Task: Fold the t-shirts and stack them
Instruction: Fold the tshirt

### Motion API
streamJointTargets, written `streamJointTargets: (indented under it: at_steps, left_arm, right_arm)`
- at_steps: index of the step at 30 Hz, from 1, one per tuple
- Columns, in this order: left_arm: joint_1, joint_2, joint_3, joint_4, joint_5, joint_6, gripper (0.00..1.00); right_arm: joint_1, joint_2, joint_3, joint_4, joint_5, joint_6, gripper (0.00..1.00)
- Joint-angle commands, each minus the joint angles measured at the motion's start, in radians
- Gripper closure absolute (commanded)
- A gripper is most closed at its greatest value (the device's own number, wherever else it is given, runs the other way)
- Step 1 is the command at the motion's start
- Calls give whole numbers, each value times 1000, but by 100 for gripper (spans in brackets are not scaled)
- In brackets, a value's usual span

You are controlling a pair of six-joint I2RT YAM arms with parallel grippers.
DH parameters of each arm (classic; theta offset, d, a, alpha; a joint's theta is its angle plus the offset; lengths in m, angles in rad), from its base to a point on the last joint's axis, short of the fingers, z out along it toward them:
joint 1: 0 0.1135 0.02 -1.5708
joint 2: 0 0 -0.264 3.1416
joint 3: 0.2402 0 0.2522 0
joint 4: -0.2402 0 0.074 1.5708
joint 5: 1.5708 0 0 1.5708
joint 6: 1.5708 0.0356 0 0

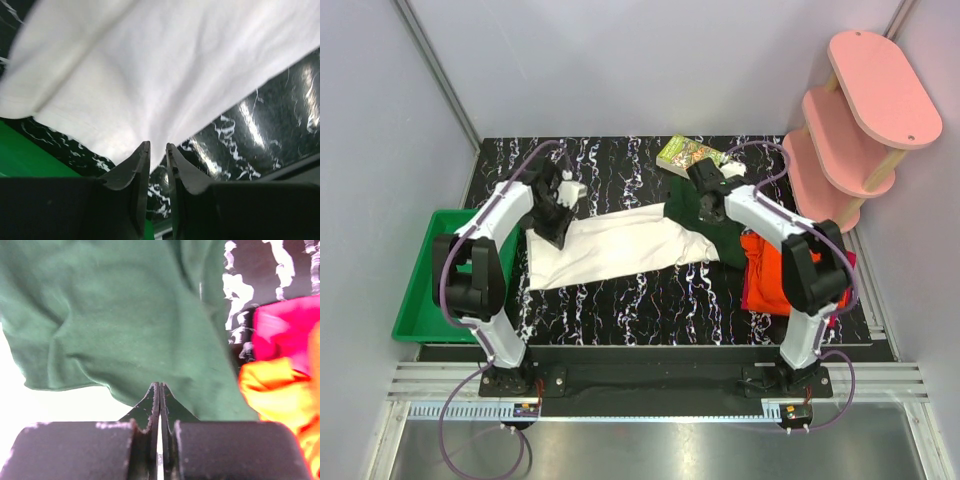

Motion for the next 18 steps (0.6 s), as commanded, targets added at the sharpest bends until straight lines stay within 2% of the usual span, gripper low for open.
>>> streamJointTargets:
  at_steps: [1,4,7,8,11,14,18]
  left_arm:
    - [29,5,62,138,52,-98,77]
    - [29,51,94,179,12,-123,78]
    - [29,149,185,180,-46,-144,84]
    - [29,198,203,177,-67,-156,87]
    - [29,255,242,160,-77,-167,88]
    - [29,240,223,150,-66,-164,83]
    - [29,166,145,146,-48,-128,68]
  right_arm:
    - [15,-140,-125,101,92,46,100]
    - [31,-176,-185,112,88,69,100]
    - [32,-161,-206,115,92,90,100]
    - [32,-142,-200,137,112,87,100]
    - [25,-70,-104,153,135,38,100]
    - [15,16,14,153,131,-9,100]
    - [-8,131,127,132,101,-21,100]
